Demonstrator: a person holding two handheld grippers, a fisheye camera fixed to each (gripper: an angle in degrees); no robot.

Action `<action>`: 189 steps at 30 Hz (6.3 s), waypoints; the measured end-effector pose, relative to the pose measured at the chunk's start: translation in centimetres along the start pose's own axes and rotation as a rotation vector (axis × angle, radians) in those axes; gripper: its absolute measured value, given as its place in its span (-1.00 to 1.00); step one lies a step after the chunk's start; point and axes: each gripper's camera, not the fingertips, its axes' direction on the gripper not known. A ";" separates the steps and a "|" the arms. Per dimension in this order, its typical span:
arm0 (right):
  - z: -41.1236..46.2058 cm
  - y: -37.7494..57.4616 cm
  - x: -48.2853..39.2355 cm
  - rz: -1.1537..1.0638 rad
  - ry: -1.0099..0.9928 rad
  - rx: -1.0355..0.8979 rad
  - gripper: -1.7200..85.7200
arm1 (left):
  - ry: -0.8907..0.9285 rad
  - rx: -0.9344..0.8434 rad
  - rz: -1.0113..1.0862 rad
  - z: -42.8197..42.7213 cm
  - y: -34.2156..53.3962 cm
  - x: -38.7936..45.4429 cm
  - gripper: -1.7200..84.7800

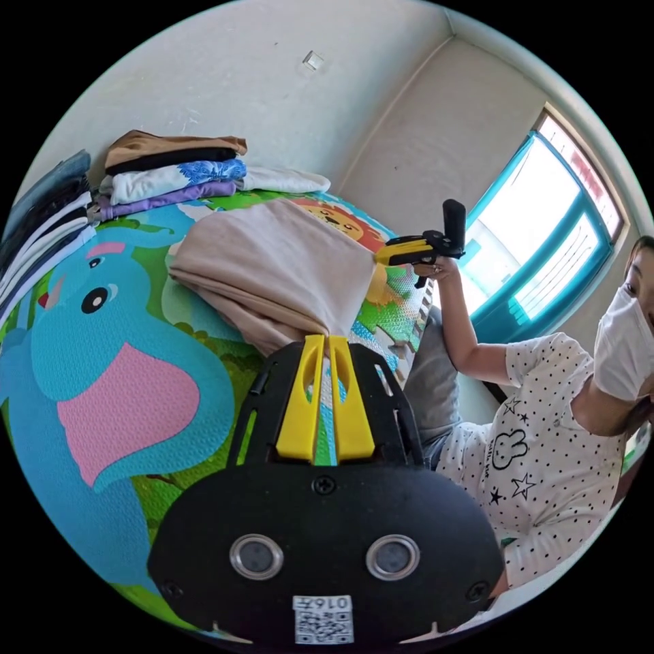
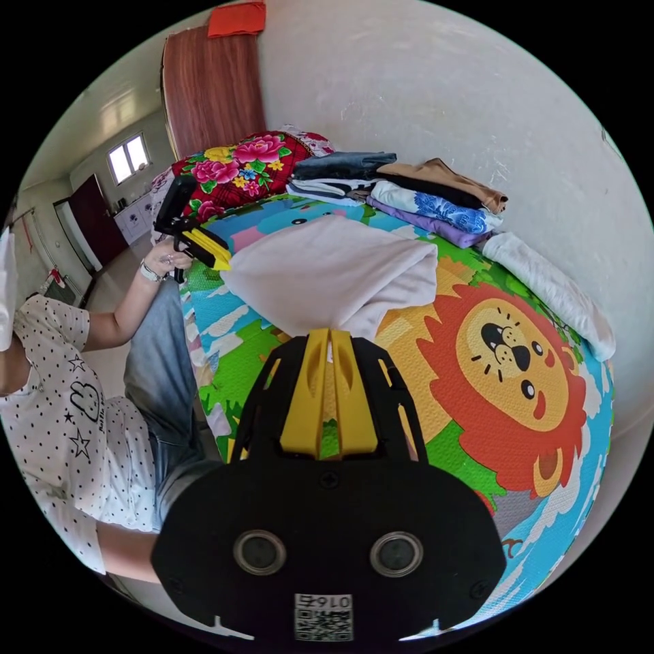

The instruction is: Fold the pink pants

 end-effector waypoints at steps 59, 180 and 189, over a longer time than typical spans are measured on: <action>-1.5 1.5 0.6 -0.009 -0.108 0.064 -0.96 | 0.182 0.099 -0.080 1.9 -1.0 -3.2 -0.98; 4.7 -12.5 -21.5 -0.237 0.254 -0.071 -0.90 | -0.189 -0.066 0.151 -5.0 0.3 2.6 -0.70; 4.2 -9.3 -27.5 -0.454 0.404 0.129 -0.58 | -0.215 -0.255 0.499 -2.0 0.6 8.8 -0.66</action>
